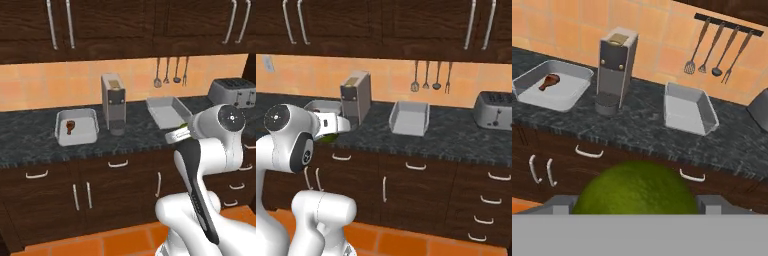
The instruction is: Place one lime and one chicken drumstick in each tupperware on the nearby counter, to pack two identical lunches.
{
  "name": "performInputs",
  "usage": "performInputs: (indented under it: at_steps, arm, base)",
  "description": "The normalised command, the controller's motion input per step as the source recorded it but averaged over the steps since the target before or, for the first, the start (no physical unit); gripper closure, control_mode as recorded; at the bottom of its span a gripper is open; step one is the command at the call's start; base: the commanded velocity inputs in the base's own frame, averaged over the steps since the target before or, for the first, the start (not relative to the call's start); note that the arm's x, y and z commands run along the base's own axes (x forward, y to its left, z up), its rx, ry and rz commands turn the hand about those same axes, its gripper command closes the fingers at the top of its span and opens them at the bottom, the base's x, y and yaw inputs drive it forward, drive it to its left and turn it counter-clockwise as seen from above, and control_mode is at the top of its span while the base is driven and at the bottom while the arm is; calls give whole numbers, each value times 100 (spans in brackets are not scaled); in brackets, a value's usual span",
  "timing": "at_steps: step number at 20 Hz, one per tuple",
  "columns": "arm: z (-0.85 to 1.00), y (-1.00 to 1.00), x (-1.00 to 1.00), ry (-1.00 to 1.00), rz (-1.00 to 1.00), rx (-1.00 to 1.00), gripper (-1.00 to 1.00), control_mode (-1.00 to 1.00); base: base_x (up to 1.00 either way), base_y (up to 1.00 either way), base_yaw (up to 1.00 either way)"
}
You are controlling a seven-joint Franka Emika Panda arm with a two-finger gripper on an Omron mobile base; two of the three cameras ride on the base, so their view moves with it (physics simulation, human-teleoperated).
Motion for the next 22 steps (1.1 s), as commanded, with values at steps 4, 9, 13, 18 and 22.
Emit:
performInputs:
  at_steps: [4,9,13,18,22]
  arm:
    - [0,0,0,0,0,0,100,100]
    - [0,0,0,0,0,0,100,100]
    - [0,0,0,0,0,0,100,100]
    - [0,0,0,0,0,0,100,100]
    - [0,0,0,0,0,0,100,100]
  base:
    - [0,100,-22]
    - [40,100,-9]
    - [99,88,-4]
    - [93,16,-2]
    - [52,-15,0]
